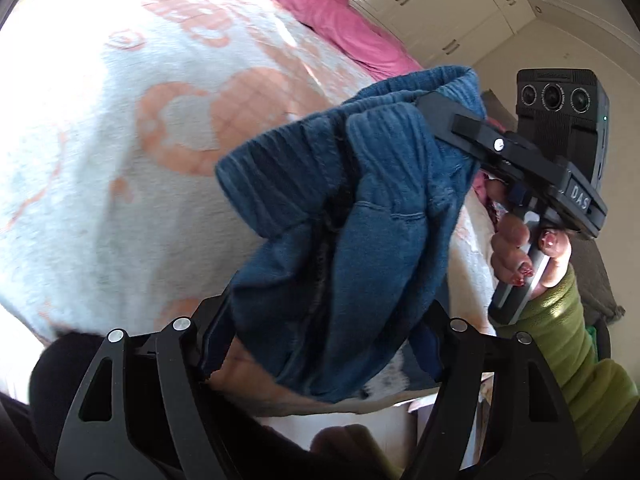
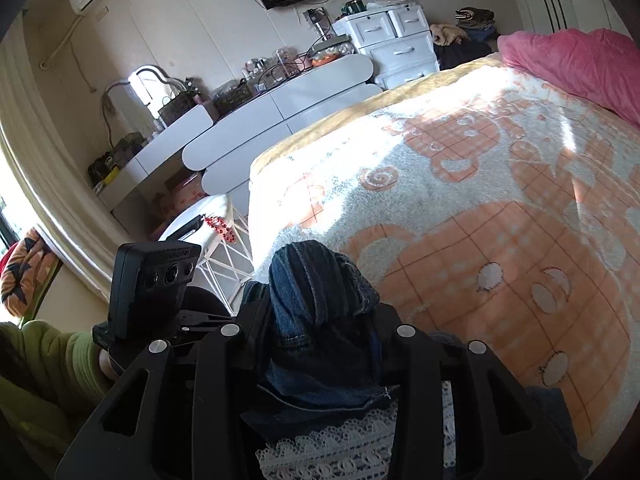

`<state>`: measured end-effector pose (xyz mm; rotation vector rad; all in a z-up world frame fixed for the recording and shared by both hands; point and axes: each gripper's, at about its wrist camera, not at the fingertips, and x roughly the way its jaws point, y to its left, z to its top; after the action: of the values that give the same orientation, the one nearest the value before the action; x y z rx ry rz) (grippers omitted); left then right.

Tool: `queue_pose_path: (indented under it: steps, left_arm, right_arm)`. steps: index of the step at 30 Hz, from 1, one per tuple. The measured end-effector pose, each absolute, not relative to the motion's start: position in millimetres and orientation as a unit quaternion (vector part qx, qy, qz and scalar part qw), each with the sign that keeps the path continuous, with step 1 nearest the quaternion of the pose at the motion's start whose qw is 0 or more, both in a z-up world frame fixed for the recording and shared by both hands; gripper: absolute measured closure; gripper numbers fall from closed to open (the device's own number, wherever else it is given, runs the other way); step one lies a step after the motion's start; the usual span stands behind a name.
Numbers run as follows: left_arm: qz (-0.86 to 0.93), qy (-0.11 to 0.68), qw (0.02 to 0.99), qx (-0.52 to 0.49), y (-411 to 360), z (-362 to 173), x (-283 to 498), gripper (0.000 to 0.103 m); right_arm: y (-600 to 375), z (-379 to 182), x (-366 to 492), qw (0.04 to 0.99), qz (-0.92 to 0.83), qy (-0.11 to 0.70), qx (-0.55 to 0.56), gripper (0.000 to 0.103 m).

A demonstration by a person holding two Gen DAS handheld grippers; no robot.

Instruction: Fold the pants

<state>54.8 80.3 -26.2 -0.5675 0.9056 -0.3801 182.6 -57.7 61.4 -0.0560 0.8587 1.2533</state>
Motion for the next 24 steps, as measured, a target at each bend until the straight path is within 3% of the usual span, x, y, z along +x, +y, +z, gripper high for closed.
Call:
queue_pose_path:
  steps: [6, 11, 17, 24]
  left_arm:
    - [-0.206, 0.429, 0.846, -0.241, 47.6, -8.1, 59.2, 0.039]
    - [-0.272, 0.434, 0.833, -0.206, 11.0, 0.3, 52.9, 0.039]
    - [-0.306, 0.464, 0.816, -0.159, -18.3, -12.2, 44.2, 0.039]
    - [-0.285, 0.472, 0.824, -0.129, -40.5, -25.8, 52.1, 0.038]
  right_arm:
    - [-106.9, 65.6, 180.1, 0.744, 0.553, 0.376, -0.002, 0.064]
    - [-172.7, 71.2, 170.5, 0.769, 0.535, 0.346, 0.061, 0.04]
    - [-219.9, 54.1, 150.6, 0.813, 0.457, 0.359, 0.027, 0.039]
    - [-198.1, -9.4, 143.2, 0.812, 0.364, 0.454, -0.043, 0.042]
